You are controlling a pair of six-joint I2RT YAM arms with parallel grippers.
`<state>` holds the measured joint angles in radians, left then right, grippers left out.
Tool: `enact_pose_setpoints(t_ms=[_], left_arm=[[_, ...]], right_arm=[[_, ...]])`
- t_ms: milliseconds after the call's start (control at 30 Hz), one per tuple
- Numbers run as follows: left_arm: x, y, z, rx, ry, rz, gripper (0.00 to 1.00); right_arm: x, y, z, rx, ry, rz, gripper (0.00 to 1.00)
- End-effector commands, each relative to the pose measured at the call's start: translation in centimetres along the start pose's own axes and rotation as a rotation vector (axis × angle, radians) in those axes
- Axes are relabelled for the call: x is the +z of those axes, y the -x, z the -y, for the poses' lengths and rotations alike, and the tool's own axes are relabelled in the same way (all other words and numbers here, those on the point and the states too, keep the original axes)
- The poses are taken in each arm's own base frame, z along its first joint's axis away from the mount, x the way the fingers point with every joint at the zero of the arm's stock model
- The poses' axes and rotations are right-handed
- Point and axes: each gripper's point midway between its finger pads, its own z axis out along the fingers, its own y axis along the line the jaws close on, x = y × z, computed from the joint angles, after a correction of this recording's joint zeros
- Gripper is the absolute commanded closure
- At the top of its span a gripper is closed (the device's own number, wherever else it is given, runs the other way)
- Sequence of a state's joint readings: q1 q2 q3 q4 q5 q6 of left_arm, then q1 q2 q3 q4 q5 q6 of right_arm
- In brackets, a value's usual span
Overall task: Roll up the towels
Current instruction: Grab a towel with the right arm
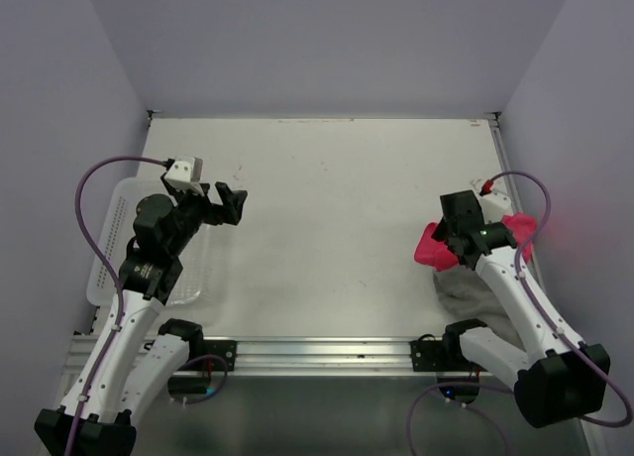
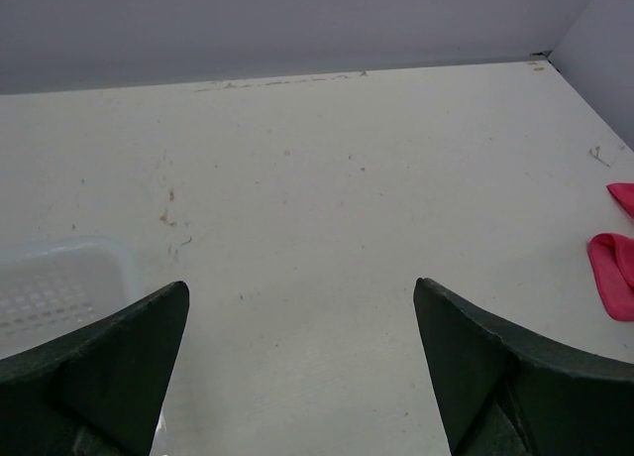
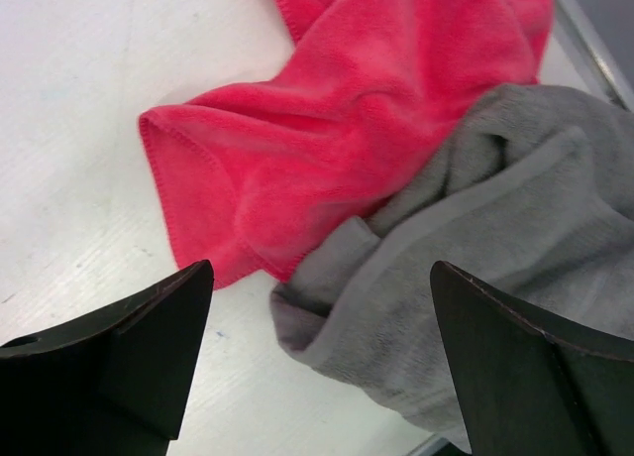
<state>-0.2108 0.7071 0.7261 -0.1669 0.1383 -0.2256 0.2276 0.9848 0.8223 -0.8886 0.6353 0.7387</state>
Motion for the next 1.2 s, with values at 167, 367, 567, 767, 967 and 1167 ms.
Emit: enact_pose_setpoints(t_ms=[167, 367, 567, 767, 967, 1167], left_arm=[[-0.2, 0.9, 0.8, -0.009, -0.03, 0.03, 0.0], [0.0, 0.5, 0.9, -0.012, -0.033, 0.016, 0.0], [0.1, 0.4, 1.1, -0.01, -0.041, 0.009, 0.0], [0.2, 0.1, 1.2, -0.008, -0.043, 0.001, 0.0], [0.6, -0.4, 1.2, -0.01, -0.045, -0.019, 0.0], [0.7, -0.6, 1.0, -0.008, -0.035, -0.025, 0.0]], right_arm=[[3.4, 2.6, -7.0, -0.017, 0.139, -0.025, 0.11], [7.6, 2.2, -9.1, -0.057, 0.13, -0.116, 0.22], [9.9, 0.9, -10.3, -0.089, 0.124, -0.177, 0.27], [12.3, -0.7, -9.8, -0.1, 0.093, -0.232, 0.43], [12.9, -1.3, -10.6, -0.106, 0.126, -0.256, 0.78], [10.7, 1.1, -10.4, -0.1, 0.147, -0.216, 1.0]])
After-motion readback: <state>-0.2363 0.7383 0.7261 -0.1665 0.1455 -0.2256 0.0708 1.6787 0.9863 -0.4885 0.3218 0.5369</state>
